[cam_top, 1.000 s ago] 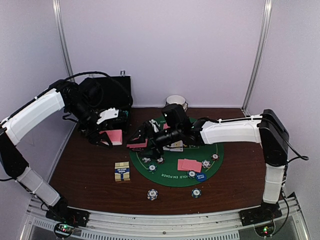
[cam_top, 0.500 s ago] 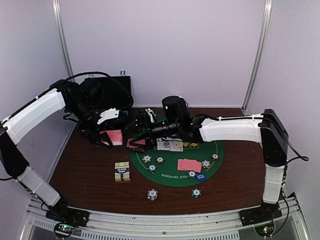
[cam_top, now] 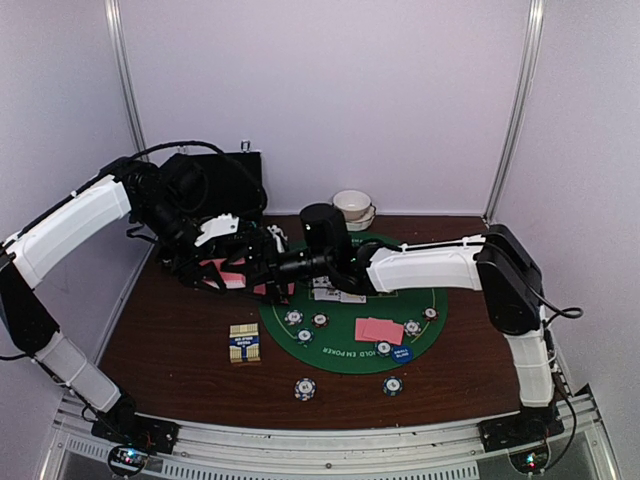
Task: Distribute texas hold em gaming equipment
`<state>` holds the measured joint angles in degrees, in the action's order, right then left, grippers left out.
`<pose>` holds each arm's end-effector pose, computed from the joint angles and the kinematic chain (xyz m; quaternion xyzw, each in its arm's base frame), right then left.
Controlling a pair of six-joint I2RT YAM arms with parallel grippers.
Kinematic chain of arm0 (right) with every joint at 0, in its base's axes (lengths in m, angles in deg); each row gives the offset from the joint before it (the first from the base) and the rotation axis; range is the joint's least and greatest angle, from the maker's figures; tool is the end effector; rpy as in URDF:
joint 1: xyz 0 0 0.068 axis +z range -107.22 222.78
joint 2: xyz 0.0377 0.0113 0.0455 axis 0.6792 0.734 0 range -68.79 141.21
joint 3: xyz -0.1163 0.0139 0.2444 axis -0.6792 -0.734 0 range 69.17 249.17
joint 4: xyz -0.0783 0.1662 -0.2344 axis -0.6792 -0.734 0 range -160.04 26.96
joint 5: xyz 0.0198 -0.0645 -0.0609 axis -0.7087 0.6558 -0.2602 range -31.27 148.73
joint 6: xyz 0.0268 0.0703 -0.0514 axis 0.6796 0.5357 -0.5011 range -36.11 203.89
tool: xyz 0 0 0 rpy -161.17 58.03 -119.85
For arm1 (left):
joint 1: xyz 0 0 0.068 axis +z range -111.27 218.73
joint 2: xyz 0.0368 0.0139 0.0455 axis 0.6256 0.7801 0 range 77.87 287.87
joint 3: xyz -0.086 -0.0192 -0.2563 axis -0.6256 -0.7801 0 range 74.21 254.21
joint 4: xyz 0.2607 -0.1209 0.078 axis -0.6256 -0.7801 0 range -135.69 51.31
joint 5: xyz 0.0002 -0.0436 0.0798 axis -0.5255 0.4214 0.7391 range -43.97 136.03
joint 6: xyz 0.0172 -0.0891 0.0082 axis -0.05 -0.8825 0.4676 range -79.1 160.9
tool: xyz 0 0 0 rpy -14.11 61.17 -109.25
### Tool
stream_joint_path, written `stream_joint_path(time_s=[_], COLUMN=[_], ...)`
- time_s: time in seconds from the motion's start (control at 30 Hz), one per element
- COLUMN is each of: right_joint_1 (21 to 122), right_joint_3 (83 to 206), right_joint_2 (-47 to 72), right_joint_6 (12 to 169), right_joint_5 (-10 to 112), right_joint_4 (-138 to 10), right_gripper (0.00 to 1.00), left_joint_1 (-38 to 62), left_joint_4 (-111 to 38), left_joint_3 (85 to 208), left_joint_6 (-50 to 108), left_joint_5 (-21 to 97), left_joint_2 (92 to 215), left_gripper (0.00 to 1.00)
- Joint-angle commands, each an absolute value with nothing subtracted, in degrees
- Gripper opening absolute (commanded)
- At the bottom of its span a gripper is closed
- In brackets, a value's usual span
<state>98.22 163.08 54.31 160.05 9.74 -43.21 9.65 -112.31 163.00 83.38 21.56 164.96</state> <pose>0.2701 0.5009 0.2265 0.1392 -0.7307 -0.6667 0.0470 0.2756 -0.1920 0.3027 0.5913 0.7636 -0.1900 0.1769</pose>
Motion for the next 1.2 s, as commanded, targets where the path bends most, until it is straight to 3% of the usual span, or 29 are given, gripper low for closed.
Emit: stream_joint_path(time_s=[0.0,0.33,0.67,1.07,1.17], right_joint_1=[99.35,99.11,96.31,95.59,94.94], right_joint_3=[166.63,170.9,163.39,165.08,165.01], right_joint_2=[56.91,61.69,56.82,51.91,50.94], right_joint_6=[162.71,162.25,158.28,152.25,150.52], right_joint_5=[8.81,9.08,8.87,6.53,6.72], right_joint_4=[-36.98,-39.87,-44.36,-52.01,-54.85], right_gripper=[0.8,0.75,0.68,0.64,0.59], left_joint_1=[9.64,9.64,9.64,9.64,9.64], left_joint_4=[-112.26,-112.57,-112.72,-112.71,-112.71], left_joint_3=[164.49,164.63,164.48,163.95,163.9], left_joint_6=[83.26,83.32,83.4,83.44,83.44], left_joint_5=[20.13,20.36,20.05,20.18,20.15], left_joint_2=[165.23,164.94,164.44,164.22,164.19], left_gripper=[0.2,0.2,0.2,0.19,0.19])
